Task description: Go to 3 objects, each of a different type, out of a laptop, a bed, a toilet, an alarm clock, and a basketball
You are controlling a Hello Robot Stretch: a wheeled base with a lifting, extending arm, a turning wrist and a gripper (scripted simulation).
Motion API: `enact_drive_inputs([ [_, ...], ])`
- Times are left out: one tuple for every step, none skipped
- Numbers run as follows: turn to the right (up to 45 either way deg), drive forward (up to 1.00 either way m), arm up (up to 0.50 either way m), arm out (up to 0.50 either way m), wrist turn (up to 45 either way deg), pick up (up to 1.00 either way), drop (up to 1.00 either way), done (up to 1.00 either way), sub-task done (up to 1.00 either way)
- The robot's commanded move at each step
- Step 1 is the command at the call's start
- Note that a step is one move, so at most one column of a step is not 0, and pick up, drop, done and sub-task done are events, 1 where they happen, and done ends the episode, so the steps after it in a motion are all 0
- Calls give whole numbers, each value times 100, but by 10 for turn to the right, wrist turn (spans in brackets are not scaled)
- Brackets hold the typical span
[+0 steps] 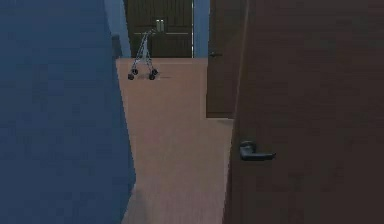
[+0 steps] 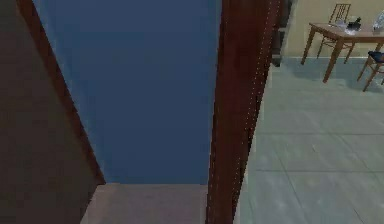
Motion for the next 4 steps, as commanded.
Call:
enact_drive_inputs([
  [0, 60, 0, 0, 0, 0, 0, 0, 0],
  [30, 0, 0, 0, 0, 0, 0, 0, 0],
  [0, 30, 0, 0, 0, 0, 0, 0, 0],
  [30, 0, 0, 0, 0, 0, 0, 0, 0],
])
